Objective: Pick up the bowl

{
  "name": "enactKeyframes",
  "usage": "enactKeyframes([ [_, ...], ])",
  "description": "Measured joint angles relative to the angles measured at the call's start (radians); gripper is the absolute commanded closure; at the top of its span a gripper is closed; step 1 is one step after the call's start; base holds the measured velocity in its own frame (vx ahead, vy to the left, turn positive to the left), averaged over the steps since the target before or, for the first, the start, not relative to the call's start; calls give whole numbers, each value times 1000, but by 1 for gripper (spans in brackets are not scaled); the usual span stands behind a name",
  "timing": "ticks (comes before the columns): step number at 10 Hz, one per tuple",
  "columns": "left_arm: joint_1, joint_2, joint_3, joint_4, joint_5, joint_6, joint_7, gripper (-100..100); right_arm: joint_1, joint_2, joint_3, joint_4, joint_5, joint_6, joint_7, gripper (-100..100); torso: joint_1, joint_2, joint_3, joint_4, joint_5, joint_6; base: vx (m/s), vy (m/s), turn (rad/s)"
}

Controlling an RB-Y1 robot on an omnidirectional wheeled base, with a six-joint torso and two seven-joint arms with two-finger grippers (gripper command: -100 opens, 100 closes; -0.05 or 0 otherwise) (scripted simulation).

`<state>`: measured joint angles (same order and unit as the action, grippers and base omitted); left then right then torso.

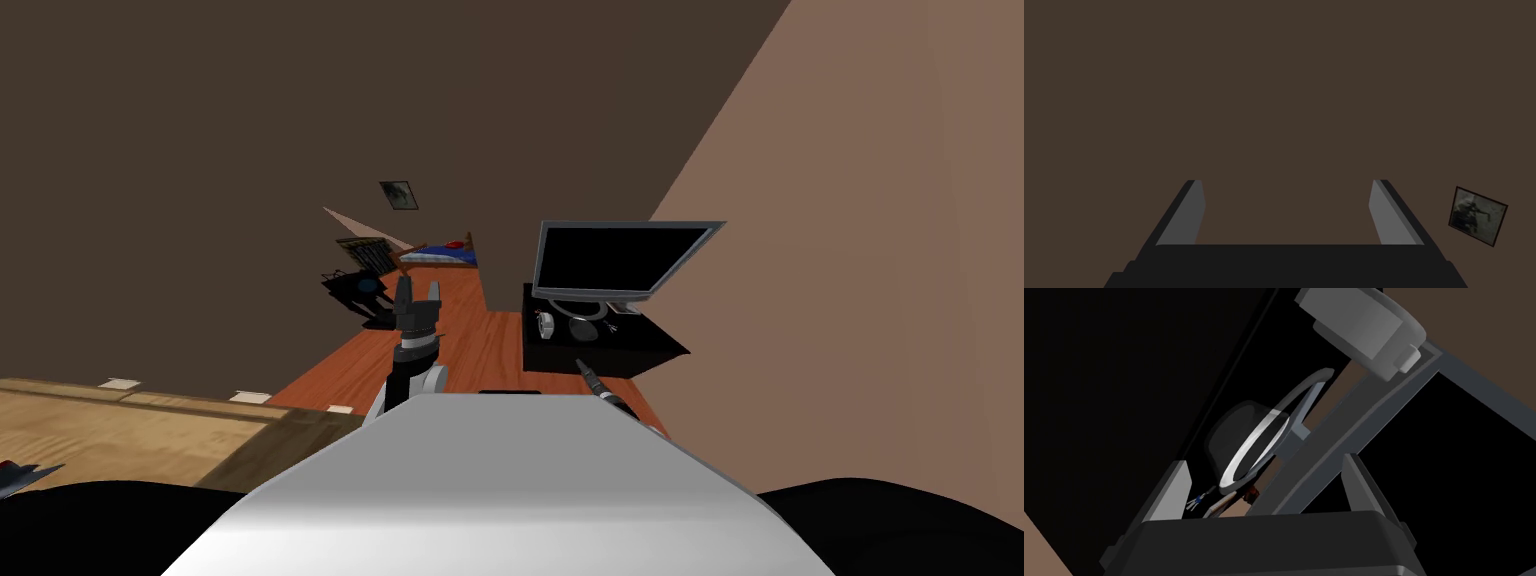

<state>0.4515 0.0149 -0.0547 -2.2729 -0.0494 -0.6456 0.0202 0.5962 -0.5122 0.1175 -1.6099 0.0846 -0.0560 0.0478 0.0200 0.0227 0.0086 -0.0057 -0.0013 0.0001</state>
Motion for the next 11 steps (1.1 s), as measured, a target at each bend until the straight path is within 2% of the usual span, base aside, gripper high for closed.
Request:
enactKeyframes([
  [3,0,0,0,0,0,0,0,0,-1,-46,23,79,41,15,1,-100,8,10,3,-4,-1,-1,-21,57,131],
  [5,0,0,0,0,0,0,0,0,-23,-88,42,157,60,20,-6,-100,14,15,5,-5,-1,-1,-10,58,157],
  [7,0,0,0,0,0,0,0,0,-17,-98,54,195,96,41,5,-100,16,19,6,-6,-1,-1,-7,45,171],
  [8,0,0,0,0,0,0,0,0,-23,-114,58,244,103,26,4,-100,16,20,7,-6,-1,0,0,50,243],
  [11,0,0,0,0,0,0,0,0,-36,-175,89,336,142,43,-2,-100,16,21,7,-6,-1,-1,6,29,143],
])
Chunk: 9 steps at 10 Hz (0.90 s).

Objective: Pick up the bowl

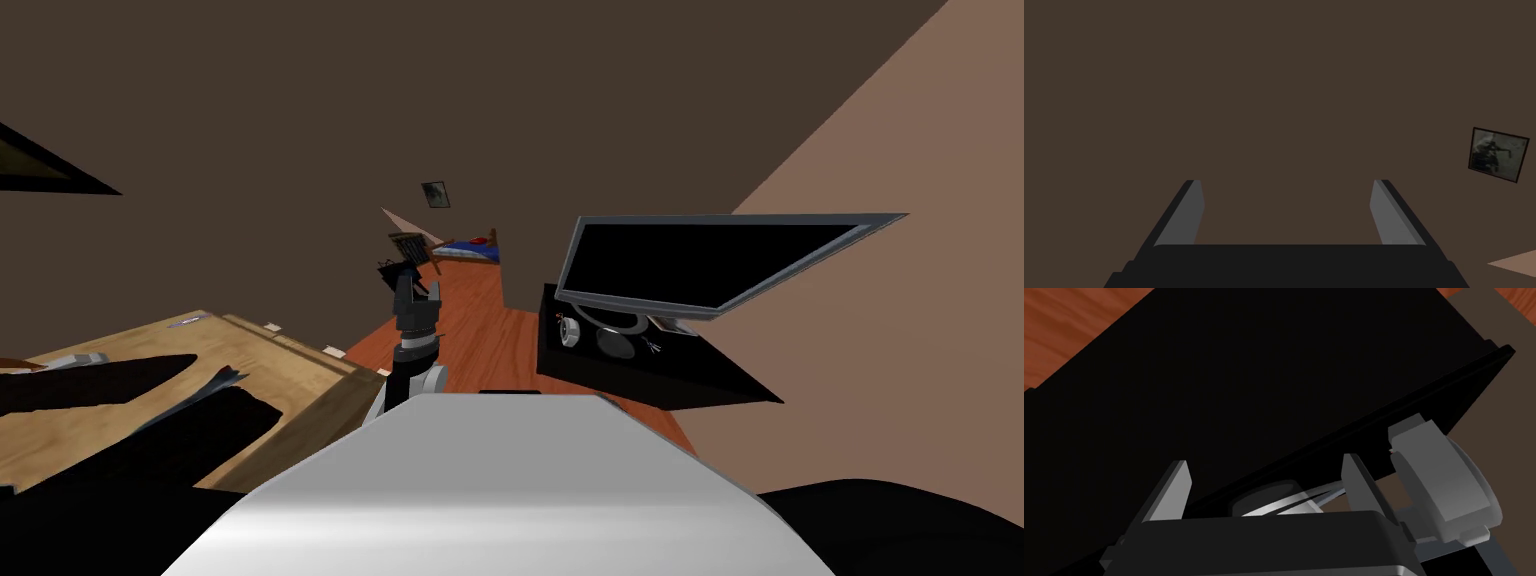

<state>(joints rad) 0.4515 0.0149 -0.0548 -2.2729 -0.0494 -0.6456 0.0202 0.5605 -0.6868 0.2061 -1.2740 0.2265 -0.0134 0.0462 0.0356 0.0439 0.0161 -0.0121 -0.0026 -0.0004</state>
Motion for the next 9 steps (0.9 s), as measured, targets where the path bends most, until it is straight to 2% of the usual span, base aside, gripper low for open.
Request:
enactKeyframes([
  [1,0,0,0,0,0,0,0,0,7,-11,4,7,10,12,-1,-100,0,0,0,0,0,1,10,12,6],
  [2,0,0,0,0,0,0,0,0,2,-14,6,29,12,10,-1,-100,-1,0,0,0,0,1,13,28,287],
  [5,0,0,0,0,0,0,0,0,-14,-57,32,112,55,11,1,-100,-1,-1,-1,0,0,0,25,17,157],
  [7,0,0,0,0,0,0,0,0,-25,-69,39,186,91,2,9,-100,-1,-2,-1,0,0,0,38,11,320],
  [9,0,0,0,0,0,0,0,0,-46,-113,67,265,121,-7,5,-100,-2,-2,-1,-1,0,1,44,0,190],
])
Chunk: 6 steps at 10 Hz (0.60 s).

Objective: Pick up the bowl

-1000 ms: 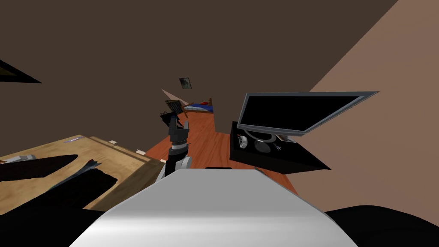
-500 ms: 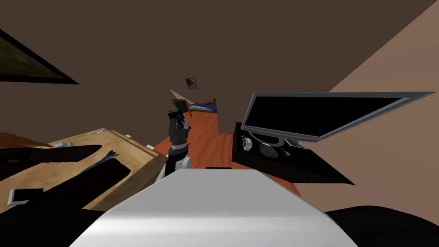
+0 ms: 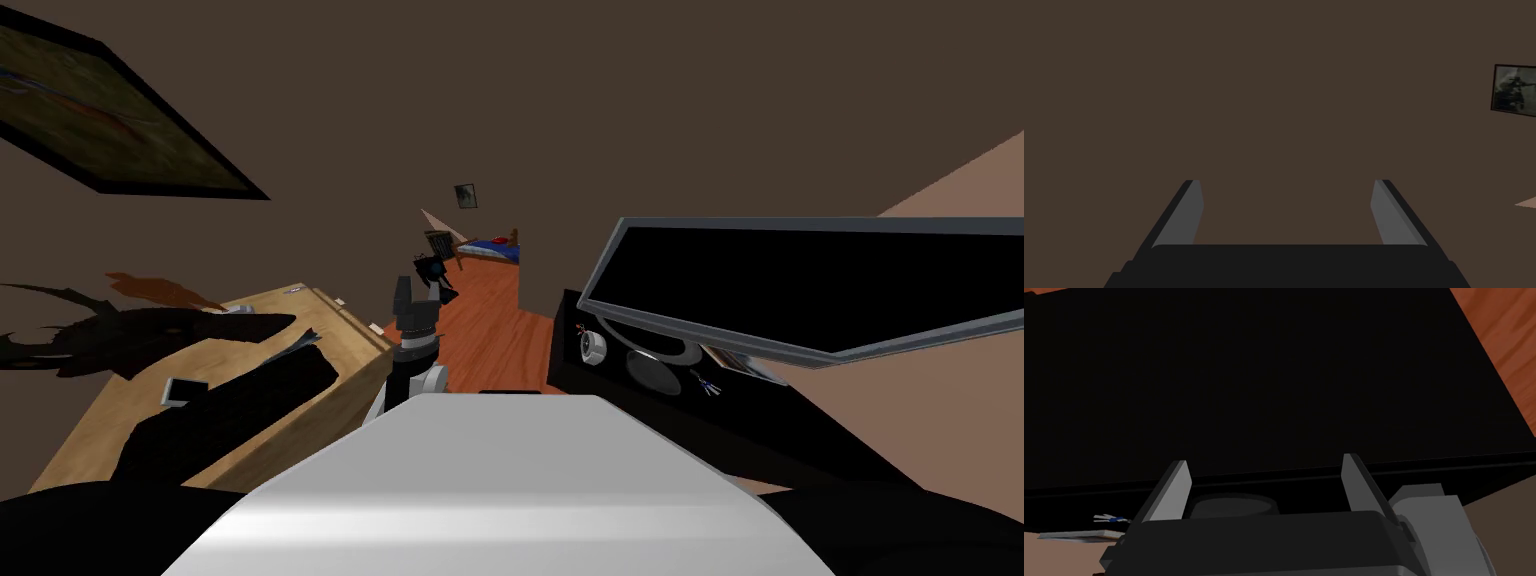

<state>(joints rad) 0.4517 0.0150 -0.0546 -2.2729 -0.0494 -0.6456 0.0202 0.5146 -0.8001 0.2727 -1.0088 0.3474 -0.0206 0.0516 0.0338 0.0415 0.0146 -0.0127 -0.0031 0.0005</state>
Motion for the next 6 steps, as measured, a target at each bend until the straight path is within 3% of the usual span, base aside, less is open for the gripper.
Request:
enactKeyframes([
  [2,0,0,0,0,0,0,0,0,5,-20,10,40,31,6,4,-100,0,0,0,0,0,0,44,-10,213],
  [4,0,0,0,0,0,0,0,0,-27,-58,57,106,63,7,-3,-100,-2,-2,-1,0,0,-1,60,-36,281],
  [6,0,0,0,0,0,0,0,0,-42,-56,55,183,104,-13,10,-100,-1,-1,0,0,0,-1,57,-39,304],
])
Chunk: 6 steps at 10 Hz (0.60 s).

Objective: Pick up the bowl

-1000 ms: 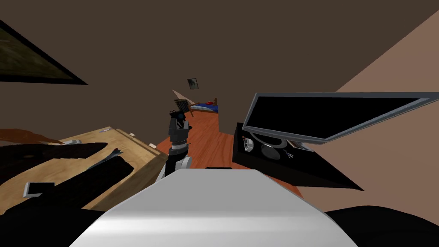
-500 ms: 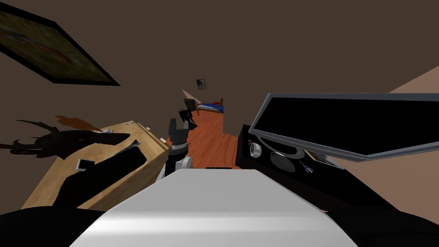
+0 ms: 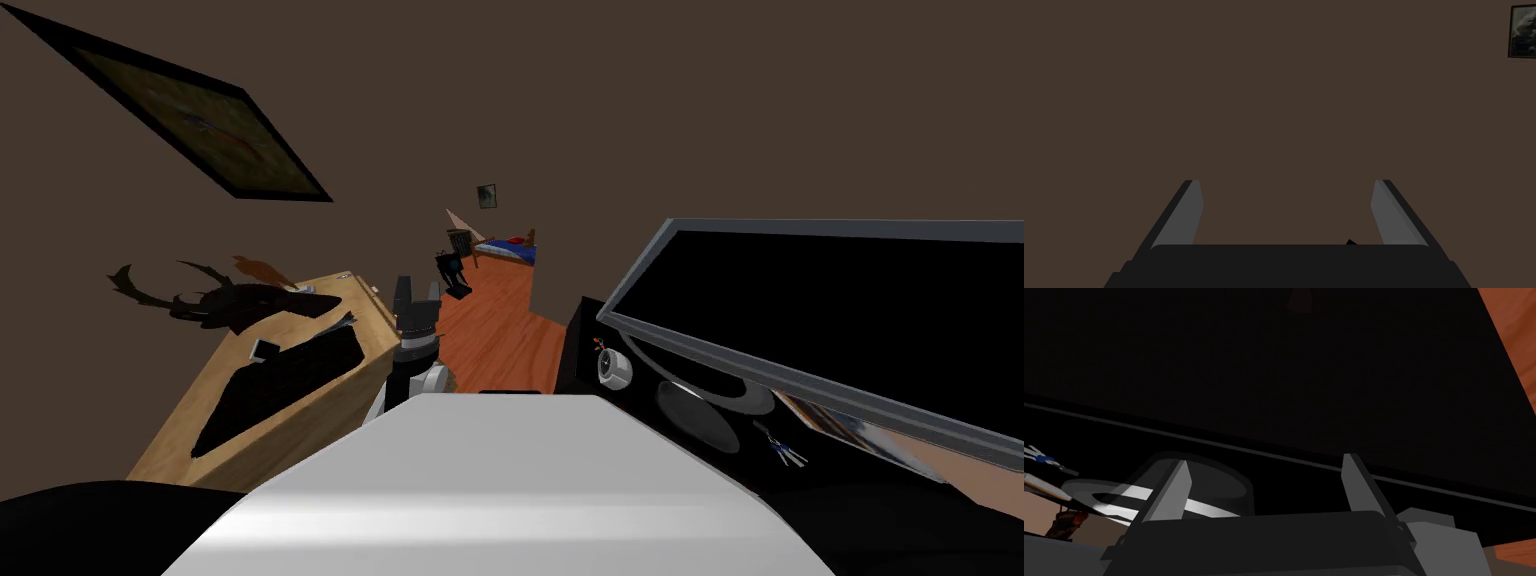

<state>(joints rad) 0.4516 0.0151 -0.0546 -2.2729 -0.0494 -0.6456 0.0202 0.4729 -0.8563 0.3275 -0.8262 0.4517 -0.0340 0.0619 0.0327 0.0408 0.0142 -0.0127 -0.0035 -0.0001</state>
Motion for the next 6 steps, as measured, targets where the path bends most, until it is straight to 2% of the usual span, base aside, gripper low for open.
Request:
enactKeyframes([
  [2,0,0,0,0,0,0,0,0,-5,-26,26,33,29,-2,0,-100,-1,0,0,0,0,1,41,-47,178],
  [3,0,0,0,0,0,0,0,0,-15,-40,43,64,41,-14,-4,-100,-1,0,0,0,0,0,46,-71,377],
  [4,0,0,0,0,0,0,0,0,-40,-31,48,123,70,-34,6,-100,-2,0,0,0,0,0,61,-87,277],
  [6,0,0,0,0,0,0,0,0,-39,-48,78,154,107,-50,9,-100,-6,-2,-1,0,-1,-1,52,-104,288],
])
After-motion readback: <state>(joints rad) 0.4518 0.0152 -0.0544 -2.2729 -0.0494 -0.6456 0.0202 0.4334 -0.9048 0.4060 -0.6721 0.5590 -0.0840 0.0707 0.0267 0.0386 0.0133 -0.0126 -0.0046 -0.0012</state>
